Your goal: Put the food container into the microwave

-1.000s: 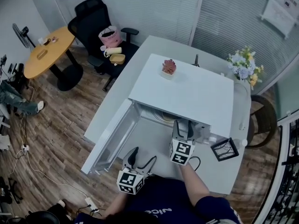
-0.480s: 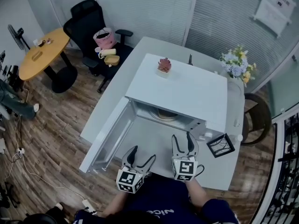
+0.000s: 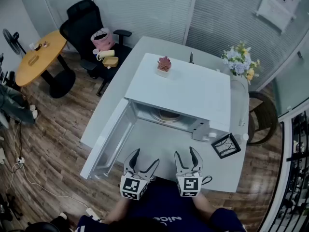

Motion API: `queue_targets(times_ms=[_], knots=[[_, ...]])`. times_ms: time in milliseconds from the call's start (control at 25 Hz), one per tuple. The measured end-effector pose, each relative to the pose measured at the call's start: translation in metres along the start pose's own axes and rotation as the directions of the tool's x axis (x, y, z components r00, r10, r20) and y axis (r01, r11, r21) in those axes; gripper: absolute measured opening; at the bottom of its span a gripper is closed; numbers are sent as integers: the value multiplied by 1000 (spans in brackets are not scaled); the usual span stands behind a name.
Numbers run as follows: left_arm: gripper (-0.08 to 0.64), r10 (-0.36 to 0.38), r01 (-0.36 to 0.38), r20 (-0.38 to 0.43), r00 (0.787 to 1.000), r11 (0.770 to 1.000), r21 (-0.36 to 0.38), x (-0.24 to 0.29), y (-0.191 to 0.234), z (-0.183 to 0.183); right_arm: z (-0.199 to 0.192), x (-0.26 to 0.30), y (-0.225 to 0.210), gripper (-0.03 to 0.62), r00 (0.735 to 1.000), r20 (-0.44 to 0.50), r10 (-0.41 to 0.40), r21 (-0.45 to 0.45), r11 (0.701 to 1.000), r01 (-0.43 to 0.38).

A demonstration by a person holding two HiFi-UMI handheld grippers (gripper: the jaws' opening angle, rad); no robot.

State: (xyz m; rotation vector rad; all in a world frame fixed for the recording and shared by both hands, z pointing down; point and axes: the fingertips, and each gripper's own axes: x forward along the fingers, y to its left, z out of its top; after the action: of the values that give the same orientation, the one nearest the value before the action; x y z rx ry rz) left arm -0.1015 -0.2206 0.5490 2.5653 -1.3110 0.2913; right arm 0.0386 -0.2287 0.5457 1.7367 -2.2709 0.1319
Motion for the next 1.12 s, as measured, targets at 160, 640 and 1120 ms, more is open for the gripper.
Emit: queue_targets(times_ms=[160,640,1120], knots=[[370,10,-10,5,1000,1000,-21,-1,1,2,-2,-4,8,253,1000,-3,26,-1,1000,-26],[21,-17,19,67,998,1000,-23,-4,-13,14,6,-6,15,39,994,26,104,7,995,-104],[3,-107,108,65,992,994,-6,10,-37,18,8,-5,11,9,989,17,145,8,989,-145]])
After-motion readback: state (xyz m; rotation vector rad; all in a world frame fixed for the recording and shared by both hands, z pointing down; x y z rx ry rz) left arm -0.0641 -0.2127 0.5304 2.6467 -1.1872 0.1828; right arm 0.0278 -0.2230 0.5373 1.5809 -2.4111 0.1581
